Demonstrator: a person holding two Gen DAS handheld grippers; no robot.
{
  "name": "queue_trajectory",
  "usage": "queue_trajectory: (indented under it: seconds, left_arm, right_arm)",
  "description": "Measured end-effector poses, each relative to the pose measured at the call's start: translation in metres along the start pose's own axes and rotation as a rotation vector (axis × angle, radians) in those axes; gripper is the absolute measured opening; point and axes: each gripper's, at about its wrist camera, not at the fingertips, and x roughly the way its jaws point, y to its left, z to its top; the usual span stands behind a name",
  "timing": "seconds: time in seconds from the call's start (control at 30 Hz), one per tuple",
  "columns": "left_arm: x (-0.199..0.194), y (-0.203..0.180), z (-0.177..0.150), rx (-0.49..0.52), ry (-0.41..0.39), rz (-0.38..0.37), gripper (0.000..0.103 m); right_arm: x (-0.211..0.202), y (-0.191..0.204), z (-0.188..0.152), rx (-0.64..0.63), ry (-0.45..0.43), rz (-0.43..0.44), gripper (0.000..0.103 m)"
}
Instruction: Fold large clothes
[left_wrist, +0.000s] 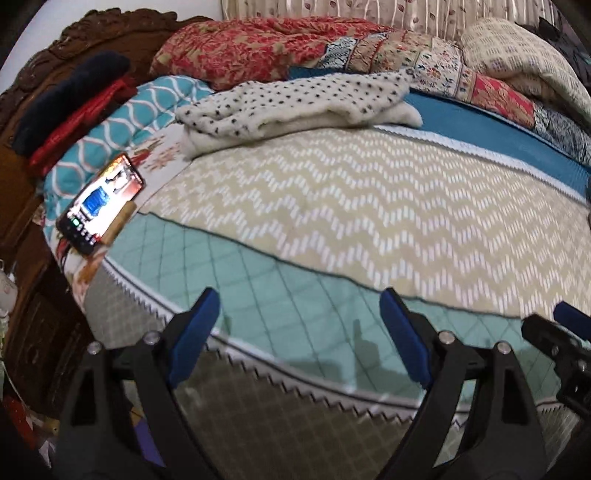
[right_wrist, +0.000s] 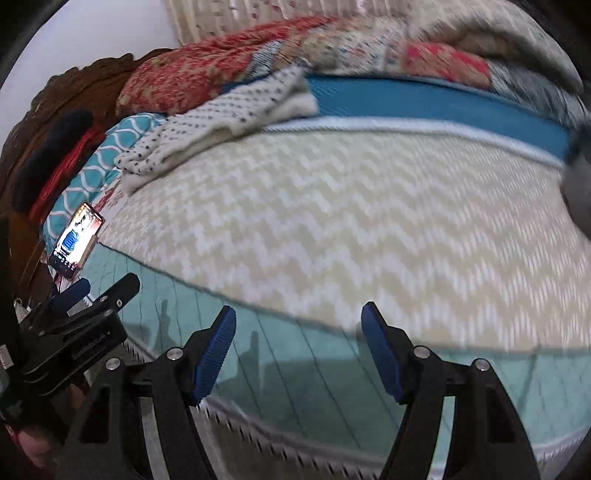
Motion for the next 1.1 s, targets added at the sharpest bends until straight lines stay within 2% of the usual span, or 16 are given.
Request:
queue_trajectory:
  seconds: [0.2,0.37,0.5,0.73,0.9,1.1]
  left_arm:
    - [0.012,-0.008,-0.011,-0.004,0.057,-0.016,0.085]
    - [0.03,-0.006,-0.027,-0.012,0.123,-0.004,0.085]
    - [0.03,-0.002,-0.026,-0.035,0.117,-0.018,0.085]
    - [0.029,-0.005,-0.029,-0.019,0.113,0.003,0.085]
    - [0.03,-0.006,-0.028,-0.009,0.116,0.015,0.085]
    - [0.031,-0.006,-0.028,-0.011,0.119,0.014,0.085]
  right_arm:
    - [0.002,0.001,-0.022,-0.021,0.068,-0.006,0.02]
    - [0.003,0.001,-0.026,-0.023,0.077,-0.005,0.02]
    - [0.004,0.0,-0.026,-0.017,0.076,-0.004,0.02]
    - [0.007,-0.005,-0.031,0.004,0.092,-0.004,0.02]
    - [0.009,-0.014,-0.033,0.044,0.102,0.028,0.02]
    - [0.009,-0.008,-0.036,0.021,0.097,0.011,0.018]
